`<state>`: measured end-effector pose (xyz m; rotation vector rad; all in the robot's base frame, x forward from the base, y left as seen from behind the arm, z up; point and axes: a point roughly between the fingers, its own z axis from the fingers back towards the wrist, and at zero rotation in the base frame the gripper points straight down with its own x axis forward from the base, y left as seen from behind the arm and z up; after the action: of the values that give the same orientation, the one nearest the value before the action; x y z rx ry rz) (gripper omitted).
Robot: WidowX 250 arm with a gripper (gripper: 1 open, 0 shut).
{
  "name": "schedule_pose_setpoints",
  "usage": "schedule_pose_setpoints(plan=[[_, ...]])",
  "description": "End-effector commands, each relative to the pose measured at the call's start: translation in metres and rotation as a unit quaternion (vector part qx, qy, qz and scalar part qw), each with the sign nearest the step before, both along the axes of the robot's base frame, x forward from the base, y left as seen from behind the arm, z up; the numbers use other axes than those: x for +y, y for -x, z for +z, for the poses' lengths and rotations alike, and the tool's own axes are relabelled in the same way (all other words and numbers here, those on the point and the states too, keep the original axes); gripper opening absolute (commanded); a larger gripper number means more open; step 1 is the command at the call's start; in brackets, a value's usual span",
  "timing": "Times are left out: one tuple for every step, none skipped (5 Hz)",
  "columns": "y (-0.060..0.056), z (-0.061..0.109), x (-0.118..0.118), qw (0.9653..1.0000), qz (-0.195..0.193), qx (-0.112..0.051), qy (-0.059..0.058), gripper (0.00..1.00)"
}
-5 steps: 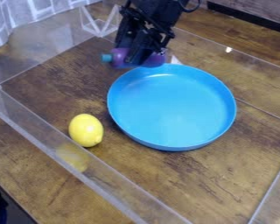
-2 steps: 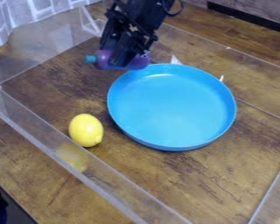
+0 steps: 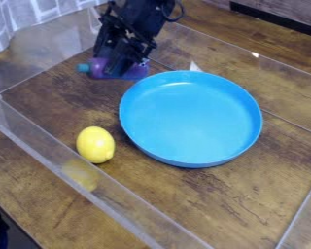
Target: Remove the purple eggplant from the blue tray and put it on the table
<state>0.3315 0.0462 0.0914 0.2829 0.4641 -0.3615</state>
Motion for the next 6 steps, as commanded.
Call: schedule_pose_setpoints(plan=[[0.002,0.016,0.018,0.9994,0.017,-0.031,-0.005,0.0],[0.004,0.011,0.026,0.9993,0.02,-0.03,-0.008,0.0],[0.005,0.005,0.031,0.9993,0.021,-0.03,-0.01,0.0],[0.007,-0.001,0.037,0.9993,0.022,-0.03,-0.009,0.0],[0.007,-0.009,0.041,0.9993,0.022,-0.03,-0.005,1.0],[0.007,-0.005,0.04,0.9992,0.022,-0.034,-0.004,1.0]])
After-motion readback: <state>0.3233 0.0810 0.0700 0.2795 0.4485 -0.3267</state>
